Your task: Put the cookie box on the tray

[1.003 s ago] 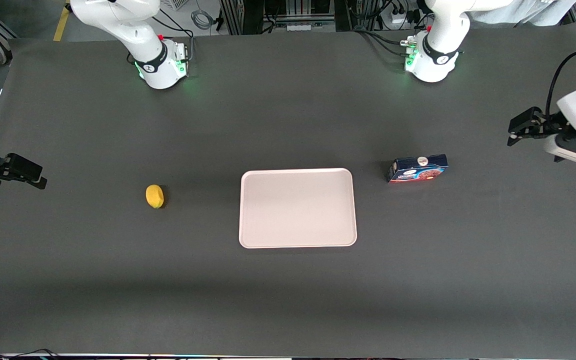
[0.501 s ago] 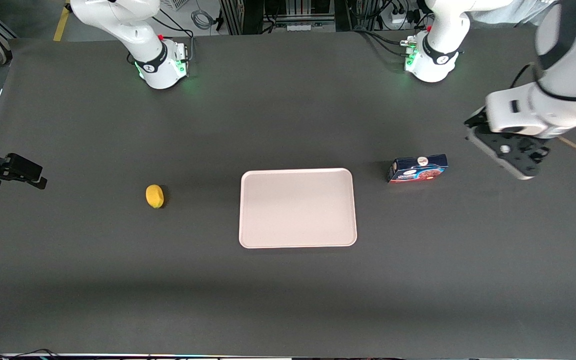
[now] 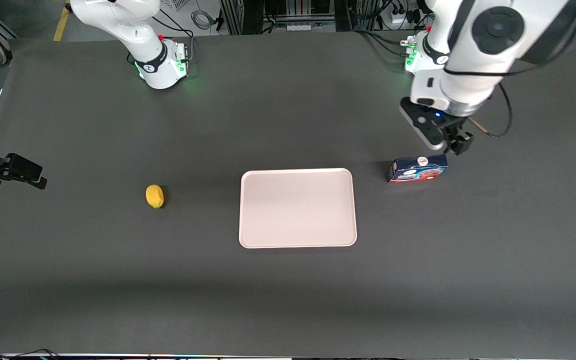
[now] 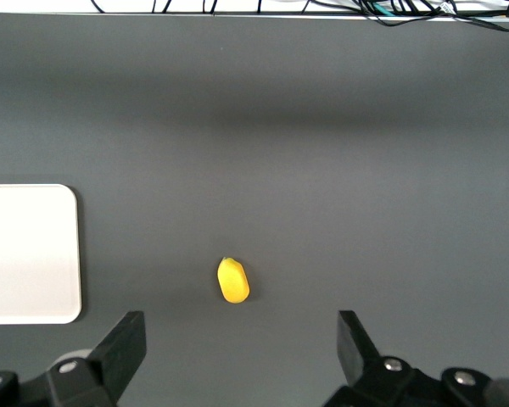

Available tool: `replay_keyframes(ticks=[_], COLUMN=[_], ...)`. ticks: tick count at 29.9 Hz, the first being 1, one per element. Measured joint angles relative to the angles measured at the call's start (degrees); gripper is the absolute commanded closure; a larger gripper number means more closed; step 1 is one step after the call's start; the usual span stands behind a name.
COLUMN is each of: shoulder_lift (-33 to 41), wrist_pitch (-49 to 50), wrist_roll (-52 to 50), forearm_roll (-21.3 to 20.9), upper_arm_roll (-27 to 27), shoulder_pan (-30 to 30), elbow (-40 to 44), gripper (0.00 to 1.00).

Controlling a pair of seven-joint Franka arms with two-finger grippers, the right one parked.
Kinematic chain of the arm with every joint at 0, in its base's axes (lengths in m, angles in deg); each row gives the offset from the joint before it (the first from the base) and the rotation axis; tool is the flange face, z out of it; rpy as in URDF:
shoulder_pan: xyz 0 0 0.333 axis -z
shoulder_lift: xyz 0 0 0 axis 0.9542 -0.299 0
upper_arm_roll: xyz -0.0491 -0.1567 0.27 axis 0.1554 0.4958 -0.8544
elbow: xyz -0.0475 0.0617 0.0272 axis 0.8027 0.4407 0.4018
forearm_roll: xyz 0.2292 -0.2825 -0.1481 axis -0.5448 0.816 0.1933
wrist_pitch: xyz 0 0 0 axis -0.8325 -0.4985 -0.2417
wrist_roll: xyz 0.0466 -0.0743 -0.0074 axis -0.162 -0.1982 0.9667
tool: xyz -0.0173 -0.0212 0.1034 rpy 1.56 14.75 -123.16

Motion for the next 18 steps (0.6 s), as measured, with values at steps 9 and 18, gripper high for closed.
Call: replay_keyframes(ticks=[9,18], shoulder_lift=[3.52,4.04], wrist_pitch=[-8.07,-14.59], wrist_roll=[9.65,14.14], forearm_roll=[-0.11,-0.07], upper_arm_roll=[2.77,2.69], shoulder_pan=[-0.12,-0.74], elbow=[-9.33,-17.07], gripper=[0.00,0.00])
